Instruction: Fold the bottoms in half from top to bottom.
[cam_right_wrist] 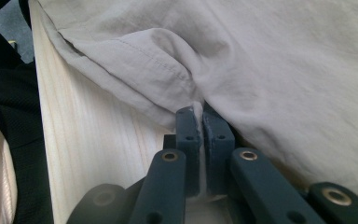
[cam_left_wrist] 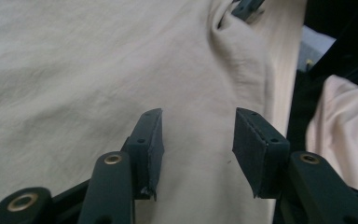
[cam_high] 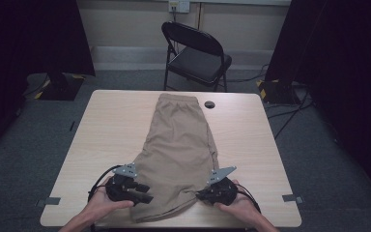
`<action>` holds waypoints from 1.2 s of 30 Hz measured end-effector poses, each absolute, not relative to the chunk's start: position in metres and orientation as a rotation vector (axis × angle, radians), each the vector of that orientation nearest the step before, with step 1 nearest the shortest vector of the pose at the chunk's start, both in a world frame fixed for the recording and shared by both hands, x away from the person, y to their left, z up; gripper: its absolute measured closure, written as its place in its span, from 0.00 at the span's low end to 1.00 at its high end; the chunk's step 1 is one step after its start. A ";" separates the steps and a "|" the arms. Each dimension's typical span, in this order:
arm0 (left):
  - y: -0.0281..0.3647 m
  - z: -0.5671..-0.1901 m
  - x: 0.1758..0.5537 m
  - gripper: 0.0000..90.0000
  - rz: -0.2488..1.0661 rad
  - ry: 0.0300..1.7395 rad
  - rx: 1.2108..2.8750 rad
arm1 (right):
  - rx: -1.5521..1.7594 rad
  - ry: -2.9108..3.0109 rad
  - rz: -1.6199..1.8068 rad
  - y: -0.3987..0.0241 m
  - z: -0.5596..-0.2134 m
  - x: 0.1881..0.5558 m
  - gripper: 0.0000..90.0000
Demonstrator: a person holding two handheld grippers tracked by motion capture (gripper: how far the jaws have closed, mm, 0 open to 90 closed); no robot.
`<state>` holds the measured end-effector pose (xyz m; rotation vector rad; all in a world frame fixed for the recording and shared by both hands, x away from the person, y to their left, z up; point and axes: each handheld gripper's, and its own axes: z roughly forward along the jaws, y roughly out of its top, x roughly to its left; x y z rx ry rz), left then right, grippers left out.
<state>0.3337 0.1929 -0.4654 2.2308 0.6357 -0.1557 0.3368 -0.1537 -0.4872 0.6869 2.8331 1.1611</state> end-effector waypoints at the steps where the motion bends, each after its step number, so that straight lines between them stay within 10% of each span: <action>1: 0.193 -0.465 0.334 0.59 -0.156 0.636 2.231 | 0.687 2.833 1.161 -0.154 -0.487 0.337 0.96; 15: 0.193 -0.482 0.355 0.70 -0.091 0.711 2.300 | 0.645 2.740 1.322 -0.142 -0.464 0.358 0.96; 36: 0.165 -0.466 0.338 0.47 -0.211 0.612 2.172 | 0.896 2.786 1.230 -0.105 -0.488 0.413 0.96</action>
